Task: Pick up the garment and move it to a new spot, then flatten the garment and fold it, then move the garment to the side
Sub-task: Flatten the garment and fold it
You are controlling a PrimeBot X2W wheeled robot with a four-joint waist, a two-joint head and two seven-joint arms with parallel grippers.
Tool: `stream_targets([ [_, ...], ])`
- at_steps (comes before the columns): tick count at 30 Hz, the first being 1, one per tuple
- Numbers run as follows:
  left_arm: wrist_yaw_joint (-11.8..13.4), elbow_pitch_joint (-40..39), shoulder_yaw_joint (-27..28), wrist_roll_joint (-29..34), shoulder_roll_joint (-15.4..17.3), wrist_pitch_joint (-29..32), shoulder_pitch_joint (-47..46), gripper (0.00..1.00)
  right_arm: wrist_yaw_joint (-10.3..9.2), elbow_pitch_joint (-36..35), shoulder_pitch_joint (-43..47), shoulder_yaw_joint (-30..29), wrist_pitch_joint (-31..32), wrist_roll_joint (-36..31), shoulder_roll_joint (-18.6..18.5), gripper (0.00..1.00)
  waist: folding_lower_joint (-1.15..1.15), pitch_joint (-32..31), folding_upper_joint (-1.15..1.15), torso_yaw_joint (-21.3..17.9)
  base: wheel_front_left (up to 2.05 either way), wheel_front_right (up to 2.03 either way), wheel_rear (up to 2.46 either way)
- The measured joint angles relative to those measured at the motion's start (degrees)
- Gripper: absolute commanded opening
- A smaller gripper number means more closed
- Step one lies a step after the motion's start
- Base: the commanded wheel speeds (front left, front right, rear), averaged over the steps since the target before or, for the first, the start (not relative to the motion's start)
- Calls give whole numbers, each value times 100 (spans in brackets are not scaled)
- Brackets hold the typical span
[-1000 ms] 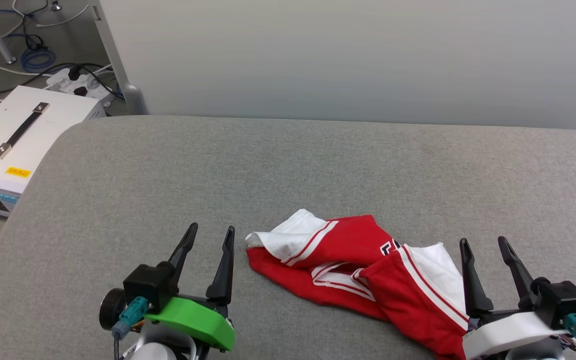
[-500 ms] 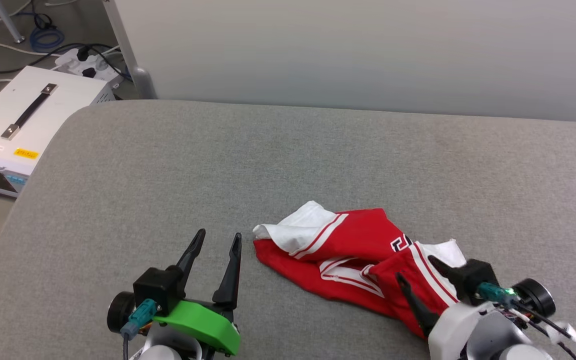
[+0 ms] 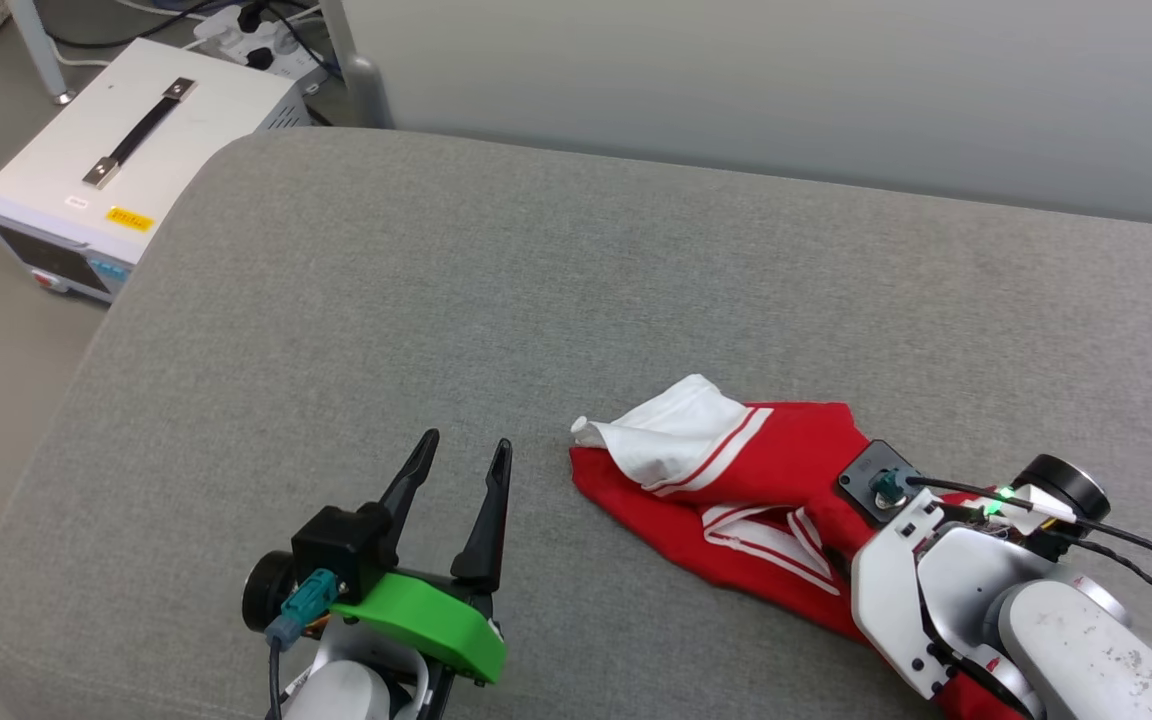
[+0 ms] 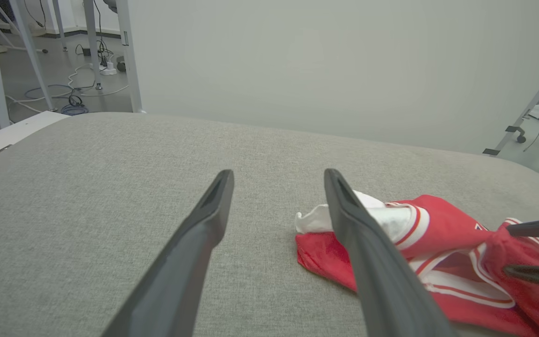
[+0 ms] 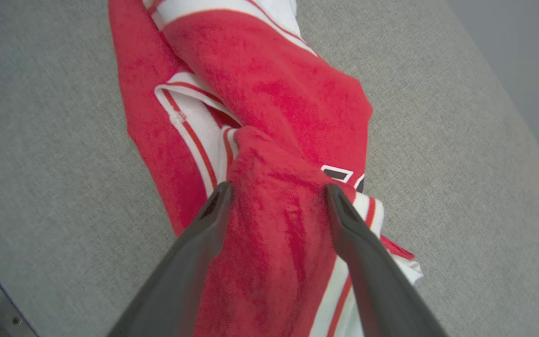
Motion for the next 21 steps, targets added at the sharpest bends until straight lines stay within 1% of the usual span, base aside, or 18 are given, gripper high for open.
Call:
stream_targets([
  [4,-30,31,13,29,-54,-8,-27,100,0,365,-107,96,203,78,-69,100,0,131,0,204,0,0,0],
  [10,-75,80,26,37,-129,-8,-125,100,0,840,-191,74,278,208,-86,100,0,316,0,492,0,0,0],
  [12,-80,119,41,37,-140,-8,-124,100,0,918,-201,15,235,202,-83,0,0,347,0,573,0,0,0],
  [16,-85,189,78,57,-147,-8,-120,100,0,1007,-254,-167,52,208,-64,0,1,320,0,681,0,0,0],
  [21,-123,231,96,80,-165,-8,-113,100,0,936,-422,-480,-86,318,-97,0,1,120,0,686,0,0,0],
])
